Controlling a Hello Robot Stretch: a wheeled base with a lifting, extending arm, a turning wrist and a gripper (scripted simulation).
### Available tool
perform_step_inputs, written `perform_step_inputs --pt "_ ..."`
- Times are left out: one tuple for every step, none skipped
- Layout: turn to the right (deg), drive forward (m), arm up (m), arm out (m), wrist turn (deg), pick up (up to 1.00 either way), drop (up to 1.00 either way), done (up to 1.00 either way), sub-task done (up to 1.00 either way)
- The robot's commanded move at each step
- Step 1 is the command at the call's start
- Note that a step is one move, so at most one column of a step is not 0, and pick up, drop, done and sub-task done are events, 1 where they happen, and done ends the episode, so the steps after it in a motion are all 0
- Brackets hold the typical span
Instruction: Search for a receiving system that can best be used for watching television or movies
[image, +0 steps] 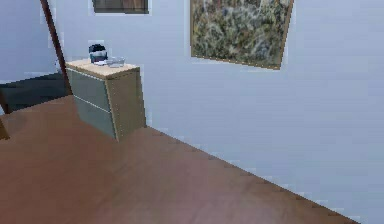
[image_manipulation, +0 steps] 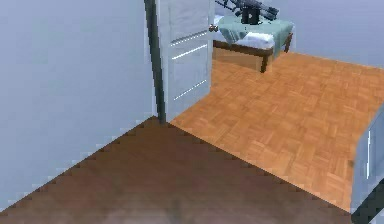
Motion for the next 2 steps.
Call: perform_step_inputs --pt "0.0 0.15 0.00 0.00 0.0 0.00 0.00 0.00 0.00" --pt "-45.0 0.00 0.00 0.00 0.0 0.00 0.00 0.00 0.00"
